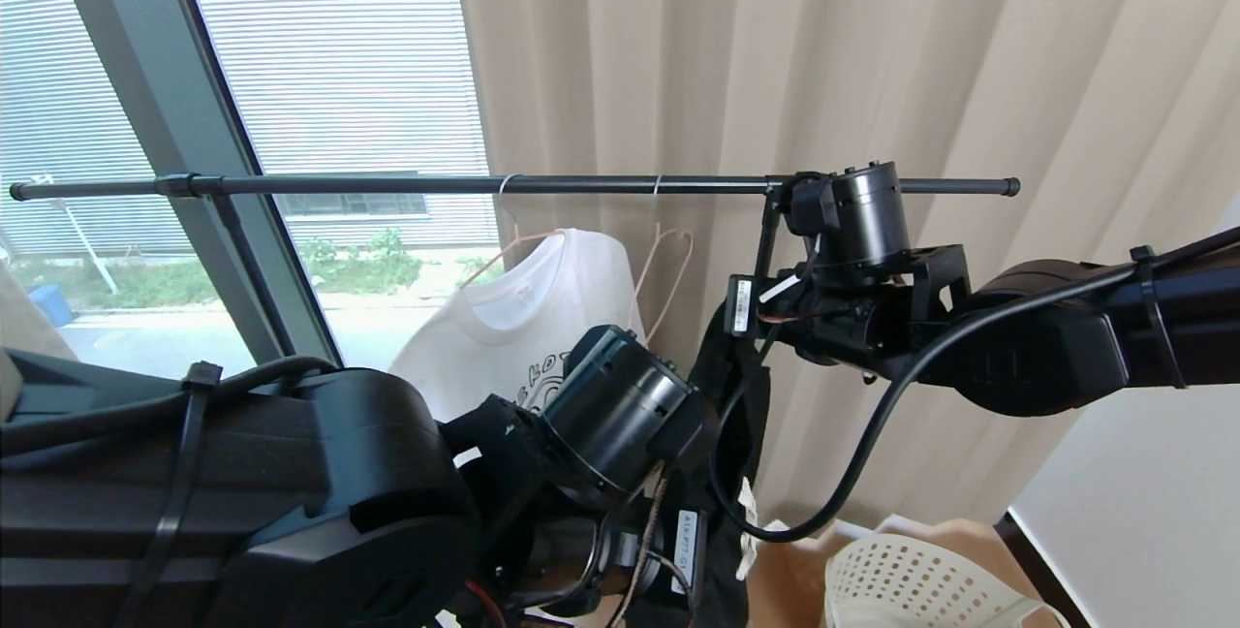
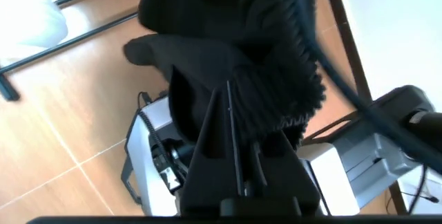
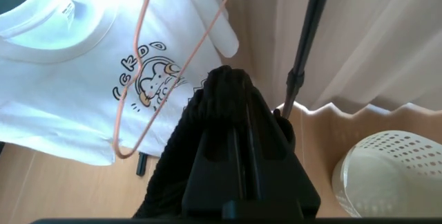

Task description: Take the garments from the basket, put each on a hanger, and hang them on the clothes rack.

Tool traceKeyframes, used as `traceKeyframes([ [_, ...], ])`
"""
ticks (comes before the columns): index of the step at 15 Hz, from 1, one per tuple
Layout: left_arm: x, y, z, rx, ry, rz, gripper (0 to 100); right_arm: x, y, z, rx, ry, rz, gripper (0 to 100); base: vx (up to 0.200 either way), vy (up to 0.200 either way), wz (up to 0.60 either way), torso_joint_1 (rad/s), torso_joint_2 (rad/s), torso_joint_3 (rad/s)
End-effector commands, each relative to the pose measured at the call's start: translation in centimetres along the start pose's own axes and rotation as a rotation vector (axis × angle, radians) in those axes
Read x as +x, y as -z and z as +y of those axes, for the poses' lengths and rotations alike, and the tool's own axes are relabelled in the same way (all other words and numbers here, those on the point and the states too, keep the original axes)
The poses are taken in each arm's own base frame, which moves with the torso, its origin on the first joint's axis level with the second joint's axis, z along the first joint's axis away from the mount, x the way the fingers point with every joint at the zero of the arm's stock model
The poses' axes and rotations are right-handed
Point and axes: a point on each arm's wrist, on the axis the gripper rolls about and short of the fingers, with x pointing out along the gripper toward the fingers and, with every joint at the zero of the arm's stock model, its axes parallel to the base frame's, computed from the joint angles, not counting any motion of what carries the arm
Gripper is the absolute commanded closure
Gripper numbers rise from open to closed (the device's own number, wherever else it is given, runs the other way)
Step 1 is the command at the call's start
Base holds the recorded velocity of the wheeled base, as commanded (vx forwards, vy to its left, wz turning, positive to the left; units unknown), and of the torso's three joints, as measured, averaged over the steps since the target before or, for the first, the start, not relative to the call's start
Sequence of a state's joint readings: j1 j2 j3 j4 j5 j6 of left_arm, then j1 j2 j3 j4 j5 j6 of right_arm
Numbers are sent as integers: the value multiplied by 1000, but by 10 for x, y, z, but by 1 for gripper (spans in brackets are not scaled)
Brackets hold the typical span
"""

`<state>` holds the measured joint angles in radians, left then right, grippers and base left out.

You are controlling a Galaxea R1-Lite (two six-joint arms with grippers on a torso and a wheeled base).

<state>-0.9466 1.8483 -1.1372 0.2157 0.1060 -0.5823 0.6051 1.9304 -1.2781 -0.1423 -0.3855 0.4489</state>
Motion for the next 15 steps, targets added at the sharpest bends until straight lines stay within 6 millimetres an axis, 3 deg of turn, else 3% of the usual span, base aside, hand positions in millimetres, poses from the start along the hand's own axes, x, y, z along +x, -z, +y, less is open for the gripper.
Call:
traceKeyframes([
  [1,-4,-3,18,-42,-49,-16,100,0,-5,-10,12,25,-10,100,0,0,0,0,0,0],
  [6,-19,-35,54,-155,-132,-140,100,-27,-10,-23,-84,36,-22,100,0,0,0,0,0,0],
  [8,-29,-59,65,-207,-159,-230,100,-57,-10,-29,-185,70,-50,100,0,0,0,0,0,0],
  [12,-51,-91,62,-240,-116,-357,100,-94,1,-30,-334,87,-13,100,0,0,0,0,0,0],
  [15,-59,-103,56,-240,-90,-405,100,-99,12,-30,-379,83,40,100,0,0,0,0,0,0],
])
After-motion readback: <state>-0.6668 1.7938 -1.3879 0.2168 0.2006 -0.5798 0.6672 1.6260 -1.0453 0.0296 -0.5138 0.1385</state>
